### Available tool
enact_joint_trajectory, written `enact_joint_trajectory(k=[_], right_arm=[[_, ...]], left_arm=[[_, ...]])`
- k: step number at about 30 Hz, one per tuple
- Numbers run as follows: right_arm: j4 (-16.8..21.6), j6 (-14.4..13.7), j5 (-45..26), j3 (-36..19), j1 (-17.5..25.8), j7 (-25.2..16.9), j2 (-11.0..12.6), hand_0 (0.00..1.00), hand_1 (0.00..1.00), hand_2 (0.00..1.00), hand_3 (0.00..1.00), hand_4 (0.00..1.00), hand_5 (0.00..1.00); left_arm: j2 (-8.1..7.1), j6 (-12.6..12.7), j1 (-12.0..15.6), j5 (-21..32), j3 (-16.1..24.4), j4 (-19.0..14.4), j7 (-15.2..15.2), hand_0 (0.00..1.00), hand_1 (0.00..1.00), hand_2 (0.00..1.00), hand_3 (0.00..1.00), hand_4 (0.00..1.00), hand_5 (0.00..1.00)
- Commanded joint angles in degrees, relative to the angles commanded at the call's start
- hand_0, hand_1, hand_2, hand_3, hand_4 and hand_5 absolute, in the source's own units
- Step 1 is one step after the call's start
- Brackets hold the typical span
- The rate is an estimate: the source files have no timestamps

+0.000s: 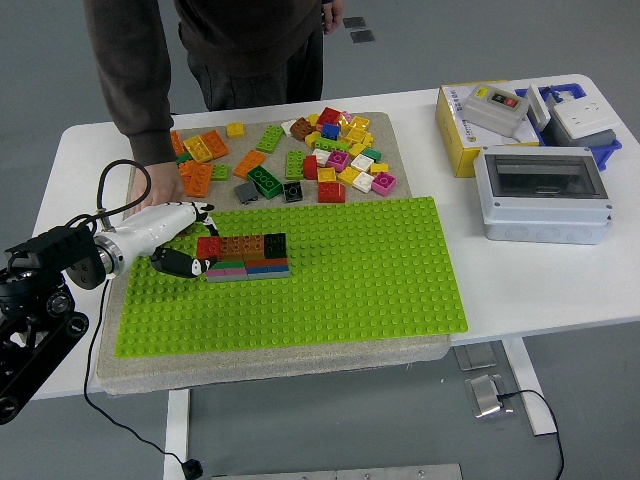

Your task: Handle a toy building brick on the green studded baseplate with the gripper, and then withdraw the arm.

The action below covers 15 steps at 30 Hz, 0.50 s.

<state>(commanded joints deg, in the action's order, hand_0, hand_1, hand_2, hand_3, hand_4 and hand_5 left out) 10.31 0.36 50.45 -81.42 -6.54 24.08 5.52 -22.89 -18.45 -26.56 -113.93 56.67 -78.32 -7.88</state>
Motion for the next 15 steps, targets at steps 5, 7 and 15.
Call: enact_joint_trajectory(k=[5, 7, 15], right_arm=[[0.0, 0.0, -1.2, 1.2, -0.1, -0.3, 0.0, 0.638, 0.575, 0.551, 0.797, 0.685, 0.998], [0.0, -0.1, -1.5, 1.5, -0.1, -0.4, 0.0, 0.638, 0.575, 0.551, 0.797, 0.685, 0.998], [0.0, -0.1, -2.0, 1.8, -0.1, -0.5, 0.0, 0.638, 0.575, 0.551, 0.799, 0.684, 0.998]], left_arm=[[0.53, 0.2, -0.2, 0.0, 0.5, 1.2, 0.3, 0.998, 0.998, 0.997, 0.609, 0.620, 0.260], [0.50, 0.2, -0.2, 0.0, 0.5, 1.3, 0.3, 0.998, 0.998, 0.997, 0.609, 0.620, 0.260], [0.22, -0.4, -0.3, 0.4, 0.1, 1.0, 0.0, 0.998, 0.998, 0.994, 0.607, 0.642, 0.276]])
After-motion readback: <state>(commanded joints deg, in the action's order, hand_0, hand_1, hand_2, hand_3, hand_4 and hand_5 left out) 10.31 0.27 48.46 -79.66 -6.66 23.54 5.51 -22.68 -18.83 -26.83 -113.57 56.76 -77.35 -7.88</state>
